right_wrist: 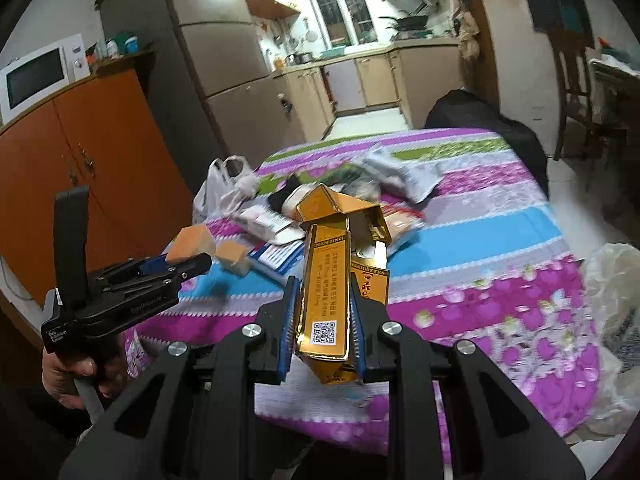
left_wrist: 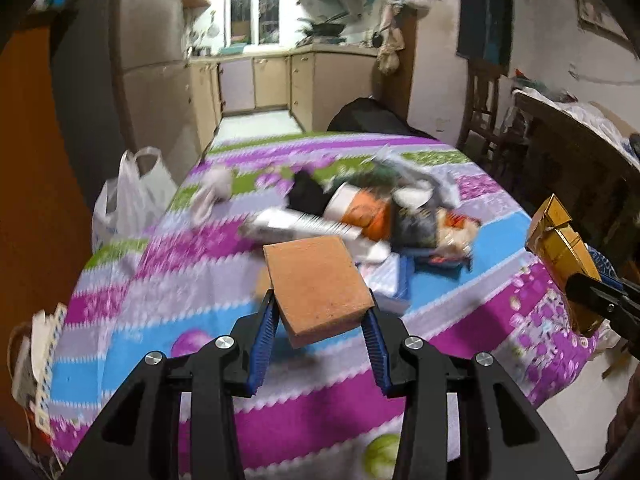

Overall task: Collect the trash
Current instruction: 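Grasp the tan sponge with the left gripper while the right gripper holds the gold box, then carry the sponge and gold box with both grippers over the white trash bag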

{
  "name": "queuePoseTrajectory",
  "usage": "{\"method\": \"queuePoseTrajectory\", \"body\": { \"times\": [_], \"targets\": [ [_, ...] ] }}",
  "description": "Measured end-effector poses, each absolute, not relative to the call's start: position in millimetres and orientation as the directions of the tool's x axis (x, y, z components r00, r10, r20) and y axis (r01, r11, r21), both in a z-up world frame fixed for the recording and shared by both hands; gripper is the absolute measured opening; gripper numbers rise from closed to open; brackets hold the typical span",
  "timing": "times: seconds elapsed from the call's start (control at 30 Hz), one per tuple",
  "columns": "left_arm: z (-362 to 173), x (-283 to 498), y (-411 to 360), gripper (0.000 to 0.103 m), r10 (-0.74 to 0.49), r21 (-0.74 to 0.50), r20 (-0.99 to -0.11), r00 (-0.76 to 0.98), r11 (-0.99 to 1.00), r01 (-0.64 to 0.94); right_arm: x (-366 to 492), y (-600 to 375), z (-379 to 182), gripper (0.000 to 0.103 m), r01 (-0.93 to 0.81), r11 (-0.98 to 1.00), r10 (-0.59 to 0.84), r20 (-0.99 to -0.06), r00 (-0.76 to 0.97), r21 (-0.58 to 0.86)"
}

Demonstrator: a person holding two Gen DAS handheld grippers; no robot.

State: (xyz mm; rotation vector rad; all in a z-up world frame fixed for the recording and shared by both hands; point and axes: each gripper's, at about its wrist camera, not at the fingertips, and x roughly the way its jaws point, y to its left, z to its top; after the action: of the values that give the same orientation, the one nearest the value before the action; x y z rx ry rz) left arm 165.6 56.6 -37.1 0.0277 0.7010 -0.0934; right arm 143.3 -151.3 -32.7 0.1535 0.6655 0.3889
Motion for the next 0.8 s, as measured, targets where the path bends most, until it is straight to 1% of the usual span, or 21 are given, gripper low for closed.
{"method": "queuePoseTrajectory", "body": {
  "times": [0.17, 0.47, 0.7, 0.8],
  "targets": [
    [-17.2, 175.5, 3.7, 0.042, -0.104, 0.063, -0.601, 0.793, 0.982, 0.176, 141.8, -192.5, -20.2, 0.022, -0.215, 0.944, 0.321, -0.560, 0.764, 0.249],
    [6.3, 190.4, -100.7, 0.042, -0.212, 0.131, -0.554, 0.805, 0.933, 0.335, 129.3, -272.9, 1.4, 0.022, -0.053, 0.979, 0.154, -0.547, 0.823, 0.197],
    [12.4, 193.4, -180.5, 0.042, -0.289, 0.176, -0.543, 0.788, 0.879, 0.443, 116.1, -330.8, 6.0, 0.022, 0.074, 0.985, 0.032, -0.584, 0.811, 0.157],
    [11.0, 192.2, -212.8, 0.042, -0.317, 0.197, -0.544, 0.777, 0.852, 0.485, 108.8, -351.4, 12.3, 0.022, 0.119, 0.986, -0.028, -0.594, 0.804, 0.115]
  ]
}}
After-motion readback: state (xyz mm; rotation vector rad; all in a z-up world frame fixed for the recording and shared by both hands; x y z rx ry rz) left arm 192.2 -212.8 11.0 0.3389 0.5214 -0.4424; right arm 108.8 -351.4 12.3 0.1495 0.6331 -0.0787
